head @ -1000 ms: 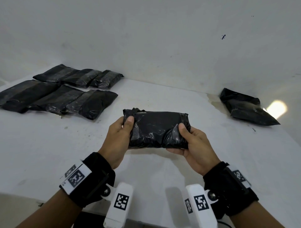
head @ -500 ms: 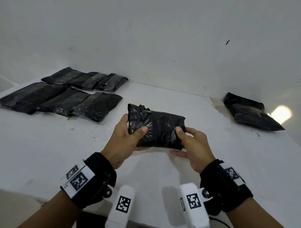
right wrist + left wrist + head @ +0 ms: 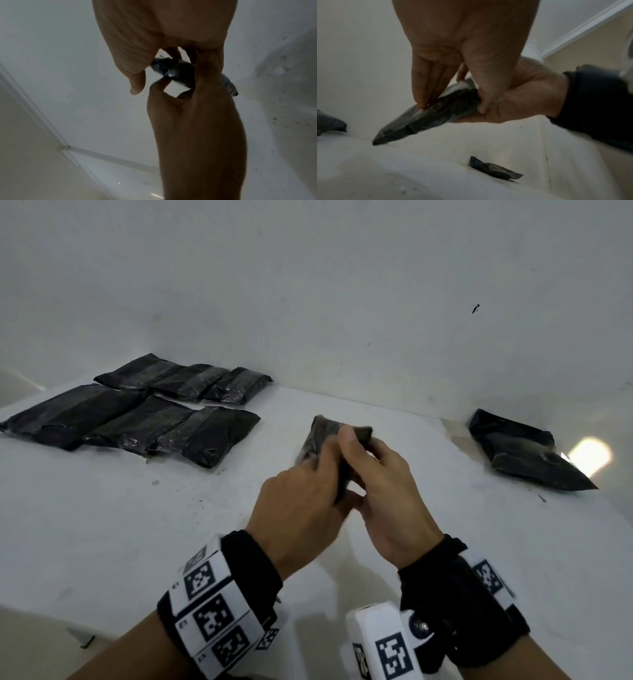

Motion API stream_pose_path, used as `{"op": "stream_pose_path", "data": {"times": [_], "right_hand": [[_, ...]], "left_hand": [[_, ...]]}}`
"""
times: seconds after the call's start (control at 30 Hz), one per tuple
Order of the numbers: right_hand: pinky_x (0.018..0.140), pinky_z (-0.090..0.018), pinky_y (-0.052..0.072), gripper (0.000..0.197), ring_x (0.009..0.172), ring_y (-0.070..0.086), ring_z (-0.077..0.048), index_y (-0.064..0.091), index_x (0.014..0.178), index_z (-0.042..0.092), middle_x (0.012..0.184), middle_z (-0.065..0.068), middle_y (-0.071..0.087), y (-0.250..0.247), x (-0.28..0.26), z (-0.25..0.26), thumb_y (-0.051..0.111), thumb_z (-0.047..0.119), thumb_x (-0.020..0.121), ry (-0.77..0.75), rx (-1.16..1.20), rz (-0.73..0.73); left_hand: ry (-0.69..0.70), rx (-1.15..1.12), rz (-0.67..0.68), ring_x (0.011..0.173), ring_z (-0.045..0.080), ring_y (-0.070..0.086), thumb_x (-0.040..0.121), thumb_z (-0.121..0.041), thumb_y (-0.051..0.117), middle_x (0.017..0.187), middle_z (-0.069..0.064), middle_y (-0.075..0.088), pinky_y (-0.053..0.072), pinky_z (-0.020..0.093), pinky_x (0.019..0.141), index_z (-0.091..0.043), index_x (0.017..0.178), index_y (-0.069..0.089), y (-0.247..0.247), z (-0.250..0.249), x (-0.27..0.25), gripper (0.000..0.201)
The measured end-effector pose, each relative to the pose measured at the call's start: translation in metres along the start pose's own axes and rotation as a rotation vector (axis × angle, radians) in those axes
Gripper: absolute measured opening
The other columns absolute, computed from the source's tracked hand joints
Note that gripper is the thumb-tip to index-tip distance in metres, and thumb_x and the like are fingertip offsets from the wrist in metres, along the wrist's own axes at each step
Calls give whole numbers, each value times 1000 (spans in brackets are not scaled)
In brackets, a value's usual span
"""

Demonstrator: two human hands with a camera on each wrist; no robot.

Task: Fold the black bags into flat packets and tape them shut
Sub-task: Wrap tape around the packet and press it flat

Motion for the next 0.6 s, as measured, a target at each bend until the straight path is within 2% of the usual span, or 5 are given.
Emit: {"op": "stream_pose_path", "data": {"times": [0.13,0.27,0.4,0.47,0.6], "right_hand": [[88,-47,58,35,100,71,-32,64,117,3,108,-17,72,-16,1,-2,69,22,89,-44,36,-82],[95,-54,53,27,107,68,-34,63,122,1,115,-18,71,-39,4,-9,51,12,100,32,196,-123],[109,-56,40,40,123,58,-39,58,132,1,129,-21,63,-56,2,-12,48,21,99,148,451,-155],[105,-53,45,44,123,58,-39,54,137,4,130,-21,62,-61,0,-14,47,24,99,202,535,-146],[71,-41,61,46,111,65,-38,55,135,8,123,-18,68,-65,0,-16,53,27,94,253,587,-157]], "left_hand": [[85,-107,261,85,8,58,83,-46,58,111,-7,57,47,23,73,-27,153,8,-3,-4,-4,88],[-37,-450,313,107,-17,51,88,-34,60,121,-23,56,39,5,90,-26,155,20,-15,7,-1,78],[-224,-438,-112,113,3,58,89,-40,60,123,-8,64,51,30,93,-23,135,53,-33,34,5,50],[-422,-410,-215,110,8,59,83,-49,71,116,-6,64,50,32,92,-21,132,52,-36,50,7,60],[-738,-1044,185,99,26,71,74,-57,76,113,15,71,58,39,85,-5,125,59,-24,52,7,75]]}}
Point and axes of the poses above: each hand's wrist, its own x-axis towards the middle knuckle, its own y-axis out of the palm, z = x × y, the point moved 3 cm from there along x, towards the middle knuckle
